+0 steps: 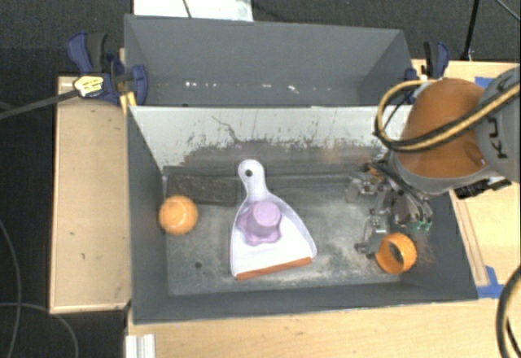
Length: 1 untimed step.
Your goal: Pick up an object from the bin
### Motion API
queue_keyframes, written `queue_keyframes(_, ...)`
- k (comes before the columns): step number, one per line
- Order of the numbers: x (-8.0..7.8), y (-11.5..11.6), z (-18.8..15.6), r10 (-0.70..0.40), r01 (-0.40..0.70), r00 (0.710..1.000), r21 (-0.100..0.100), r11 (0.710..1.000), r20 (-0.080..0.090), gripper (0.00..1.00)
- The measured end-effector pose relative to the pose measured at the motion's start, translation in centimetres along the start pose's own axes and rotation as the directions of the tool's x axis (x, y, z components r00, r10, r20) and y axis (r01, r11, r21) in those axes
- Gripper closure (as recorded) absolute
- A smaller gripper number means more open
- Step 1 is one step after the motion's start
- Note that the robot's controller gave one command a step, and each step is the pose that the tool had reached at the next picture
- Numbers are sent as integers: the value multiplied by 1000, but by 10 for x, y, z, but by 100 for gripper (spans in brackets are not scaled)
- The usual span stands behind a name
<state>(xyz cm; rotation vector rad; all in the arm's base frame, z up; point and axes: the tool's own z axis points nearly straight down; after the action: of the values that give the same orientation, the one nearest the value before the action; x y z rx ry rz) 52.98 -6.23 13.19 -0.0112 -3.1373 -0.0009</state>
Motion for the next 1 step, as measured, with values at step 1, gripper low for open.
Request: queue_keyframes(1, -1, 0, -4, -1, 1, 1000, 1, 1000, 7, 0)
